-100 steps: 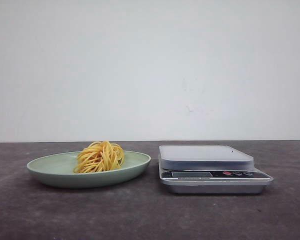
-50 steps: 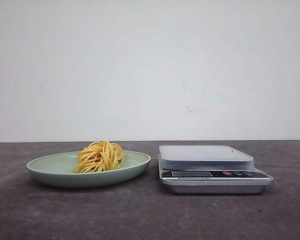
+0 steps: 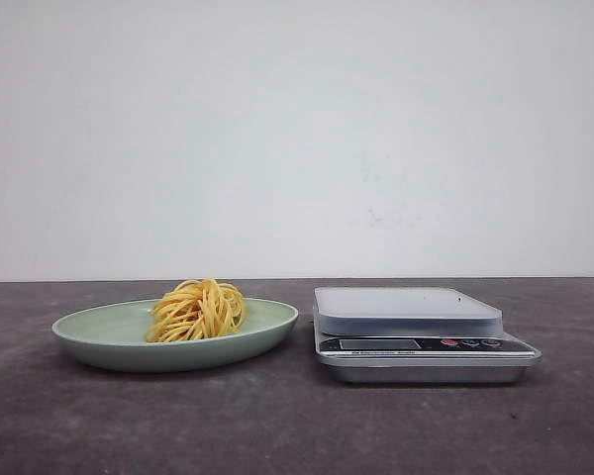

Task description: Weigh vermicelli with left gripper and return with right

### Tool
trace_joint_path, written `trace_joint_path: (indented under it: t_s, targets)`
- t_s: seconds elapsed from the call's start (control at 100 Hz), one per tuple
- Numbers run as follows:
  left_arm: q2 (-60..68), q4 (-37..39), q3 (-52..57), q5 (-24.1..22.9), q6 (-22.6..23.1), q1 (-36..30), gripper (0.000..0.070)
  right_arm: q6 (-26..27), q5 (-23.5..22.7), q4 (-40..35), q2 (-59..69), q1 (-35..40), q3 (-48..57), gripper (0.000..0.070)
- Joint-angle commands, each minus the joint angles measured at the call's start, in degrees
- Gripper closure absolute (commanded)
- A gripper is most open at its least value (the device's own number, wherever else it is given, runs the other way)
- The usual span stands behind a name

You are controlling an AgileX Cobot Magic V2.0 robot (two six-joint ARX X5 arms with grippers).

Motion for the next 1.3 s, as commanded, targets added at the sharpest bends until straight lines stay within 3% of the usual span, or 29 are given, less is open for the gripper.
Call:
trace_joint_path:
  t_s: [0.0,0.1,1.01,1.18,1.29]
  targets:
    - [0.0,-1.0,-1.1,0.3,1.2,0.1,0.0688,0.6,0.0,0.6,0.1,0.3,0.6,0.0692]
    - [0.0,-4.1,-1.1,0.8,1.2,0.1,0.0688,0.6,0.0,0.6,0.1,0.3,0.6,0.0692]
    - [0.0,-3.9,-1.0,1.1,1.4,0.1,0.0688,0.5,0.0,0.6,0.1,0.3,0.6,0.0692]
    - [0.0,-3.9,-1.0,1.1,1.4,0.1,0.0688,-6.2,0.3,1.4,0.0,-0.4,0.4,0.0692]
    - [0.0,-3.9,-1.0,1.1,1.4,0.1,0.0688,-8.3,-0.9,3.1,-1.4,-7.7,-1.4,0.0692]
